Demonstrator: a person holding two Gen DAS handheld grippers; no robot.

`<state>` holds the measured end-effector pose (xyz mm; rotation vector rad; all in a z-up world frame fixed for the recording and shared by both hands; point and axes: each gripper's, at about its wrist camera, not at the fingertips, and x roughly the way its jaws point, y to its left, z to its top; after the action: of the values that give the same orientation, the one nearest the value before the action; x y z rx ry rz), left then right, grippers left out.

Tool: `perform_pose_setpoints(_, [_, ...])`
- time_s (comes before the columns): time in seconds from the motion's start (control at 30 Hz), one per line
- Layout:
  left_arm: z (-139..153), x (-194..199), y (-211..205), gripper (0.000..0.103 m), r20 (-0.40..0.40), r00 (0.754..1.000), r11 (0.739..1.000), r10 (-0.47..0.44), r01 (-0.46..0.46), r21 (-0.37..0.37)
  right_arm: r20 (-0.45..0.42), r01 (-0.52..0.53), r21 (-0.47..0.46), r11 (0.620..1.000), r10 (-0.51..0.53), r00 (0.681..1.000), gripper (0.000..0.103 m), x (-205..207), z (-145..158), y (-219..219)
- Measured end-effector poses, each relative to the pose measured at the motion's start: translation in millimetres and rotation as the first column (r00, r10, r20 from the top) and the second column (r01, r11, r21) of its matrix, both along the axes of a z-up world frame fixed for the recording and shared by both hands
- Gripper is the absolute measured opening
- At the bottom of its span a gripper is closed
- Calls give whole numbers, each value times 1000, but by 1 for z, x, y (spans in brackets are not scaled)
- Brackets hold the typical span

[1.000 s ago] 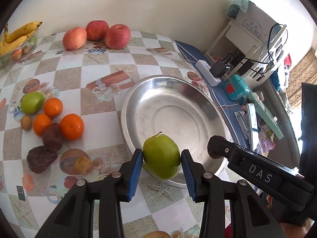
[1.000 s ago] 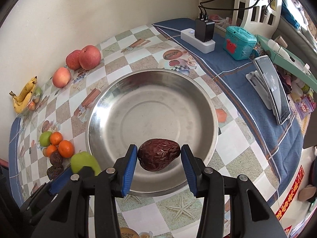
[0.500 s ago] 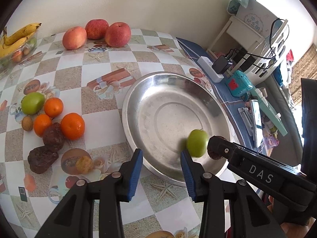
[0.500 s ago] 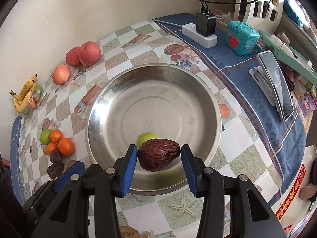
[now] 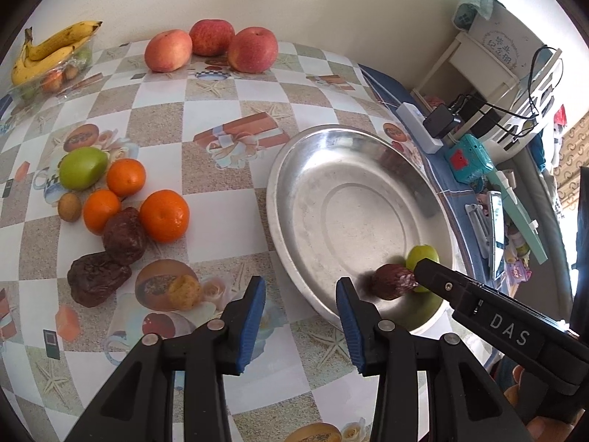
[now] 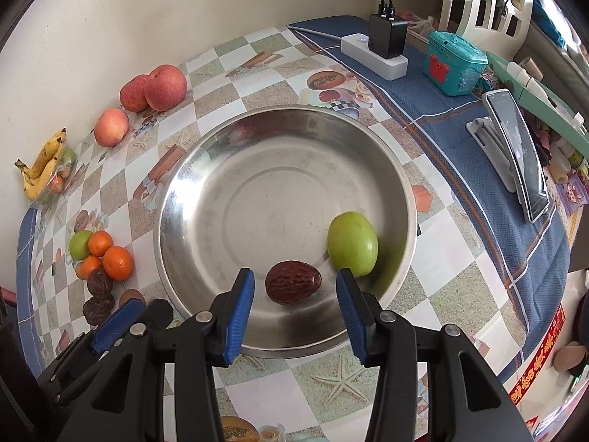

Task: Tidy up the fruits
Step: 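Carry both fruits over the steel bowl and open both tools to drop them, then lift both open tools out of the steel bowl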

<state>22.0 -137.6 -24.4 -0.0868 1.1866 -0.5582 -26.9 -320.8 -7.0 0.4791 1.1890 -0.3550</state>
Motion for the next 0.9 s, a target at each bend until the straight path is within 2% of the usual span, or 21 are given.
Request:
perform_pose_setpoints(0.17, [-6, 3, 7, 45, -21, 999, 999, 32, -32, 16, -19, -13, 2, 1000, 13, 1000, 48, 1, -3, 2])
perform_pose_setpoints(0.2, [-7, 4, 9, 50, -26, 999, 999, 42, -41, 20, -24, -16, 2, 1000, 16, 1000, 48, 2, -5, 2])
perform_pose_setpoints(0.27, [-8, 6, 13, 64, -32, 998, 998, 61, -60, 25, -32, -22, 0, 1000, 22, 999, 55, 2, -6, 4])
perform_pose_setpoints(0.3, [-9, 7, 15, 68, -33, 997, 997, 74, -73, 29, -37, -28, 0, 1000, 28, 999, 67, 3, -7, 5])
perform_pose_setpoints(0.33, [-9, 8, 17, 73, -38, 996, 996, 84, -83, 33, -41, -35, 1, 999, 35, 999, 73, 3, -8, 7])
perform_pose_setpoints(0.4, [-12, 11, 23, 80, -54, 992, 993, 110, -108, 36, -49, -41, -12, 999, 40, 998, 76, 4, -9, 8])
perform_pose_setpoints(0.5, [-14, 13, 28, 84, -64, 989, 990, 136, -134, 37, -54, -43, -23, 999, 42, 998, 81, 3, -10, 9])
perform_pose_setpoints(0.6, [-14, 13, 29, 88, -53, 988, 989, 145, -143, 48, -60, -46, -28, 999, 44, 997, 83, 3, -11, 9])
perform_pose_setpoints(0.73, [-12, 13, 31, 103, -34, 986, 986, 160, -158, 53, -58, -42, -34, 999, 40, 998, 83, 3, -10, 8])
perform_pose_setpoints(0.9, [-5, 13, 34, 103, -2, 985, 984, 173, -173, 45, -49, -39, -28, 999, 37, 998, 83, 3, -9, 9])
